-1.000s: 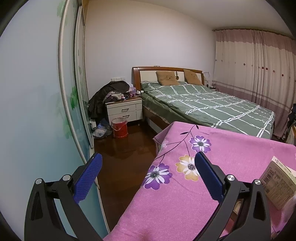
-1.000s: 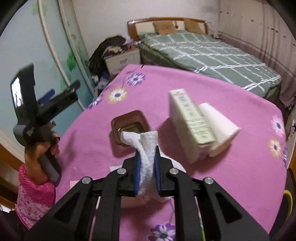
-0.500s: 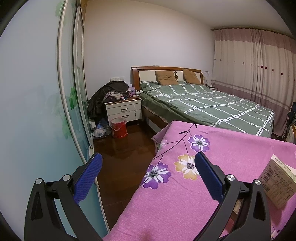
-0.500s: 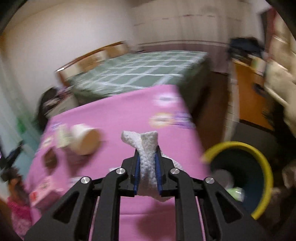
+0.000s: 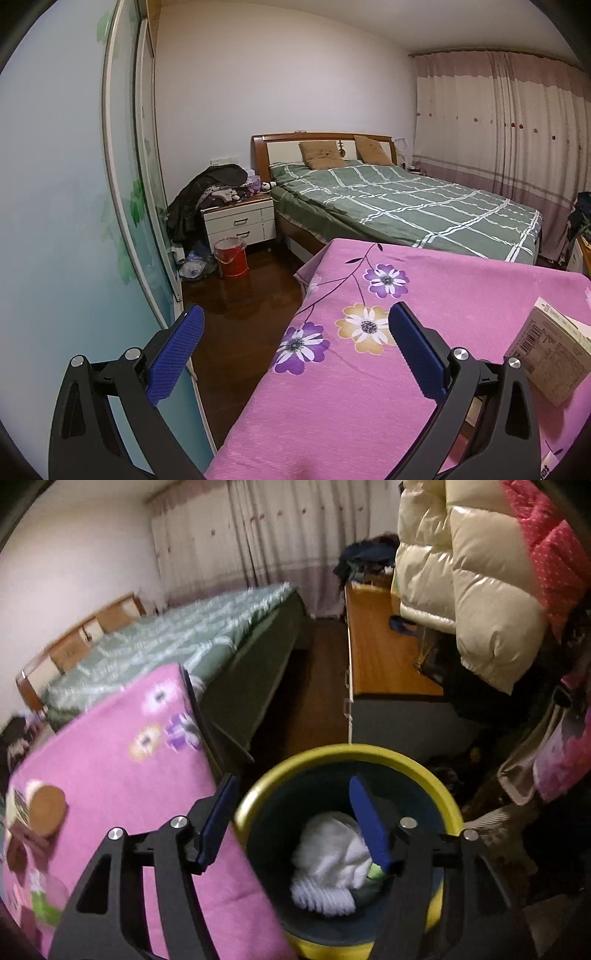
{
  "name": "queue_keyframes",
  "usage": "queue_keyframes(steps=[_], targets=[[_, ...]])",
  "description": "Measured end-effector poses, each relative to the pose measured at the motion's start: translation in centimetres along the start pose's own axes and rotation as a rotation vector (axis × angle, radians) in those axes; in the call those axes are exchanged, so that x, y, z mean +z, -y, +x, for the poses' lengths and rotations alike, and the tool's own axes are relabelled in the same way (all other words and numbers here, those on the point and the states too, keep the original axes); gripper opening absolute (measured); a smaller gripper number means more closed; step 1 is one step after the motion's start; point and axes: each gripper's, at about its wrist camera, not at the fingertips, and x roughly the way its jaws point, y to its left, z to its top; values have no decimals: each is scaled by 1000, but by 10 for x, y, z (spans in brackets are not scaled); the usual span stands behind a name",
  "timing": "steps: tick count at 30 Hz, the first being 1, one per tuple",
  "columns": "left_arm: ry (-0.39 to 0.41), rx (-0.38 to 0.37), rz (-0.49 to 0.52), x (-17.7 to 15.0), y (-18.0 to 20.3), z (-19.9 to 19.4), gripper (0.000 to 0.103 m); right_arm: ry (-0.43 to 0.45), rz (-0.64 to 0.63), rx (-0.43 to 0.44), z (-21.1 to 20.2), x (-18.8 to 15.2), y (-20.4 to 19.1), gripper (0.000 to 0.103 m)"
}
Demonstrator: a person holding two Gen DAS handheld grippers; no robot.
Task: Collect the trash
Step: 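Carry the white cloth over the yellow bin and open the right gripper, then grasp the pink strawberry milk carton with the left gripper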
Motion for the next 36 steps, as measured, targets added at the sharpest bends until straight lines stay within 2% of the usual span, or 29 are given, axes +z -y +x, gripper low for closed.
queue_keyframes(steps=[3, 7, 13, 20, 22, 24, 27, 29, 34, 35, 36], targets=[[-10, -26, 8, -1, 4, 1, 98, 53, -63, 26, -1, -7, -23, 63], [-25, -73, 35, 0, 14, -4, 98, 39, -154, 56, 3, -10, -56, 65], [-25, -224, 131, -2, 27, -53, 98, 17, -234, 62, 4, -9, -79, 68], [-198, -504, 248, -39, 27, -111, 98, -47, -182, 84, 16, -6, -74, 68], [-281, -614, 283, -54, 32, -119, 98, -47, -179, 91, 16, -7, -73, 68], [-328, -684, 323, -68, 40, -123, 98, -45, -188, 91, 17, -8, -74, 68], [-364, -696, 403, -86, 59, -124, 98, -54, -202, 93, 18, -9, -78, 68], [-407, -723, 405, -95, 66, -120, 98, -57, -201, 94, 19, -9, -78, 68], [-466, -857, 406, -111, 87, -142, 98, -65, -197, 95, 22, -8, -77, 68], [-462, -860, 413, -111, 90, -146, 98, -66, -197, 95, 22, -9, -77, 68], [-460, -830, 418, -111, 93, -148, 98, -66, -196, 96, 22, -8, -76, 68]])
